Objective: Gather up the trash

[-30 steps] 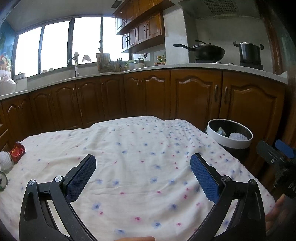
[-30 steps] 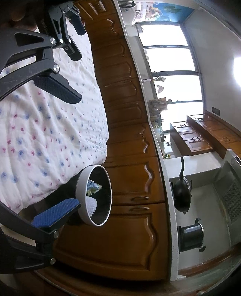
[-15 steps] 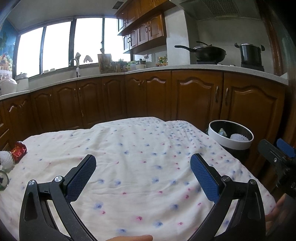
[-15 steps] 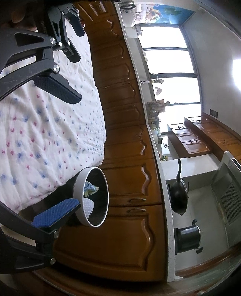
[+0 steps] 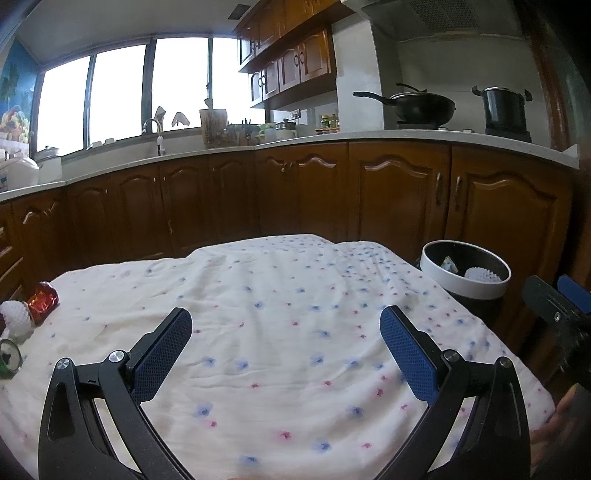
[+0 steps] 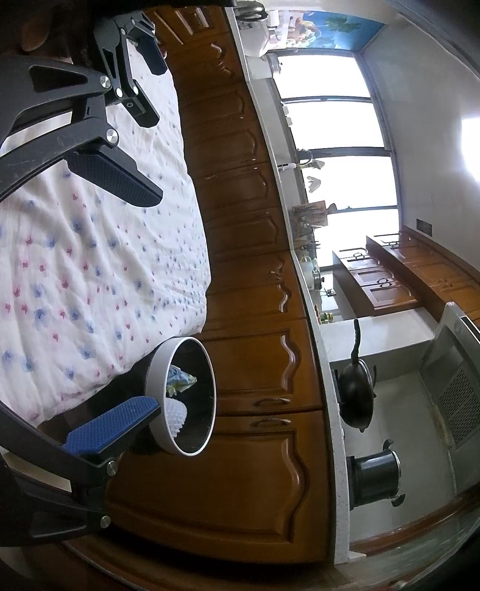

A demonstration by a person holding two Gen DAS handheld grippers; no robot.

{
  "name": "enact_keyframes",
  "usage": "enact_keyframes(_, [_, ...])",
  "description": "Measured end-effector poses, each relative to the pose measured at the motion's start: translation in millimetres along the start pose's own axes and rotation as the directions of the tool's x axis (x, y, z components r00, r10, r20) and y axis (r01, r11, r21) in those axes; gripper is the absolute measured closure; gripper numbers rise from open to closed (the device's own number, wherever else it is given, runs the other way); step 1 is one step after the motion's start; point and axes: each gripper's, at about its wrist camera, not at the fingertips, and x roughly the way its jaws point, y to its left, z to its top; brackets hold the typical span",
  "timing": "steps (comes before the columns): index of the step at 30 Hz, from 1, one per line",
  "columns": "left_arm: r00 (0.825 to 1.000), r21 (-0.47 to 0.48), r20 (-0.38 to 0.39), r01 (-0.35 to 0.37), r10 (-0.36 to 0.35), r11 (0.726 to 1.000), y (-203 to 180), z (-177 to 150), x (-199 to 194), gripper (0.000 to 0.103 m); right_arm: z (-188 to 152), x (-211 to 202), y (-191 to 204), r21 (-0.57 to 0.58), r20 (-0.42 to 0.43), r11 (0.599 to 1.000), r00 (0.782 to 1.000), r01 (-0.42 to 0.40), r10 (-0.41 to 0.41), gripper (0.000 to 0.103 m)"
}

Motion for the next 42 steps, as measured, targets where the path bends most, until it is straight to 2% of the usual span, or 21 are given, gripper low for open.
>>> enact_keyframes(42, [1.000, -0.002, -0.011, 0.004, -0.004, 1.000, 2.9, -1.5, 1.4, 0.000, -1.9, 0.8, 3.1, 0.002, -0.006, 1.000, 1.000, -0.003, 0.003, 0.000])
